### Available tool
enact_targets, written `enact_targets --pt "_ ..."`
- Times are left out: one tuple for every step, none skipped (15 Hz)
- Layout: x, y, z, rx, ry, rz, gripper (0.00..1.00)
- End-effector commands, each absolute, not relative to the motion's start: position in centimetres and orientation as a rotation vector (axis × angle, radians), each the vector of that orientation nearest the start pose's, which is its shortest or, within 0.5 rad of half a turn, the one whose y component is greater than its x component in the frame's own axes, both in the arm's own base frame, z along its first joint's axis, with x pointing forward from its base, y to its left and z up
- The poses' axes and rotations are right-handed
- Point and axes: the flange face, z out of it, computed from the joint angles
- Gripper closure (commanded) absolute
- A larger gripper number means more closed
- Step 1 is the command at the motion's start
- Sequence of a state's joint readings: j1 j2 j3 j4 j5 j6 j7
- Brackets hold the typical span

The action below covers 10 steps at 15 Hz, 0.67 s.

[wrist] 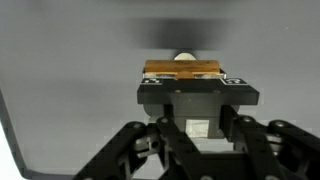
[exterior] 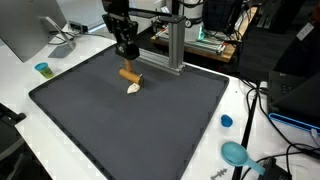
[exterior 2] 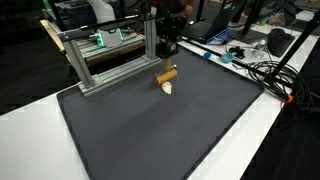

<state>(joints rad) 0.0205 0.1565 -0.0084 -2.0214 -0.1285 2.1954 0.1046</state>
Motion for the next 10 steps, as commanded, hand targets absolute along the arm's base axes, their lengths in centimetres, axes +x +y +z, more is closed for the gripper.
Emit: enact_targets --pt "58.5 0.3 37.6 -3.254 0.0 -0.013 0.78" --pt "58.6 0.4 37.3 -3.253 -0.002 0.001 0.78" --pt "58.6 0.4 37.0 -3.251 -0.004 0.011 0.78" --pt "58.7 0.5 36.6 -3.247 -0.011 0.01 0.78" --pt "59.1 0.6 36.2 -3.245 -0.018 0.0 0.78" --pt "59.2 0.6 35.8 -3.245 -0.021 0.012 0.78" --pt "59.5 0.7 35.5 -3.243 -0.021 0.02 0.78" --pt "59.6 0.7 35.1 -3.245 -0.017 0.029 0.78" --pt "59.8 0.7 34.6 -3.246 -0.019 0.034 0.78" --pt "60.1 0.7 34.2 -3.246 -0.019 0.038 0.78"
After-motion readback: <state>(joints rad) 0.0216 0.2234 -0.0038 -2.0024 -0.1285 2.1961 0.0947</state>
